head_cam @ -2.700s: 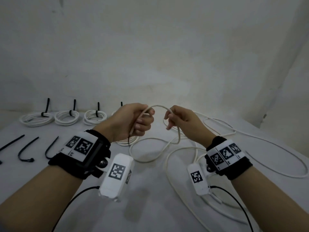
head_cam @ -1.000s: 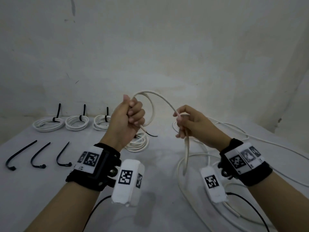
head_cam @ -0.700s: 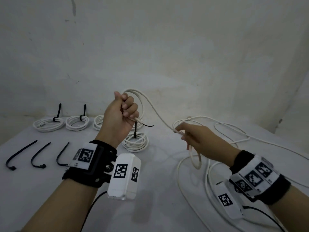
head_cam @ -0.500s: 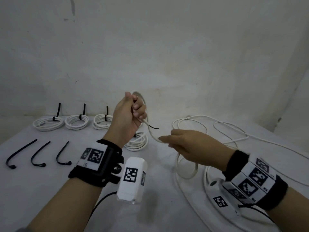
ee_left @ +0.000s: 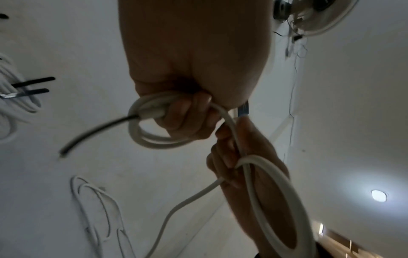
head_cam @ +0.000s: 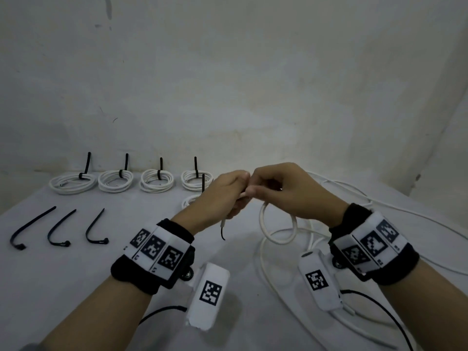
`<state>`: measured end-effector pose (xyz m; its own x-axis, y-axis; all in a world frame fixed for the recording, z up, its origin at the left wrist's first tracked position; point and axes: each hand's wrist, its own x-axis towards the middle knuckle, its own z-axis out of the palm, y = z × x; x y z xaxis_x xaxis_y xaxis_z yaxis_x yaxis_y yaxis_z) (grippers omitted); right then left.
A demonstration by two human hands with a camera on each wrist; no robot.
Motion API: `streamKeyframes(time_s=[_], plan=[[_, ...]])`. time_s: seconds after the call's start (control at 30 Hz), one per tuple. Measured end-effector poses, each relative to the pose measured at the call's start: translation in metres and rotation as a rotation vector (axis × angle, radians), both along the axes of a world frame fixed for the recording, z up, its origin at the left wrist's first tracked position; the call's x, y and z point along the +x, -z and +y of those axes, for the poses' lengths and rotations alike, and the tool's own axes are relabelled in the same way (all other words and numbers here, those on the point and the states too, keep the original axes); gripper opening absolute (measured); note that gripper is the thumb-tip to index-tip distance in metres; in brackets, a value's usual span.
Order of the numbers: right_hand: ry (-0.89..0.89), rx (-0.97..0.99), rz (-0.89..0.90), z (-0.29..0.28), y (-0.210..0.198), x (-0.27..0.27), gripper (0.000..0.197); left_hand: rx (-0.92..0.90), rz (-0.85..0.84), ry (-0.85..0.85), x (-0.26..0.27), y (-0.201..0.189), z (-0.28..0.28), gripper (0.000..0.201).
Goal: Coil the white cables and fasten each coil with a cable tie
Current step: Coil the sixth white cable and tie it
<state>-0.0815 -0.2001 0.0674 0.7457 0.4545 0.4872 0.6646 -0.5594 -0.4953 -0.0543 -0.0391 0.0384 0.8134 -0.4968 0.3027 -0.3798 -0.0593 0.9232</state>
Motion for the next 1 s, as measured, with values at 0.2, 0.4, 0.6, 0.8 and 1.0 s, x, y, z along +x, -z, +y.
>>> streamKeyframes(time_s=[0.2, 0.4, 0.6, 0.8, 1.0], plan=[[-0.081, 0.31, 0.287, -0.023, 0.002, 0.012, 0.014, -0.07, 0.09, 0.096, 0.006, -0.002, 0.013, 0.04], [-0.026, 0.365, 0.199, -0.03, 0.014, 0.023, 0.018, -0.338, 0.164, -0.028, 0.017, -0.002, 0.012, 0.037], [0.167, -0.007, 0.043, -0.033, 0.022, 0.029, 0.02, -0.66, 0.251, -0.136, 0.038, -0.009, 0.031, 0.036], [0.329, 0.195, -0.145, -0.042, 0.013, 0.042, 0.024, -0.683, 0.364, -0.088, 0.044, -0.003, 0.042, 0.039], [0.342, -0.102, -0.199, -0.041, 0.017, 0.041, 0.018, -0.982, 0.429, 0.072, 0.043, -0.015, 0.049, 0.038]])
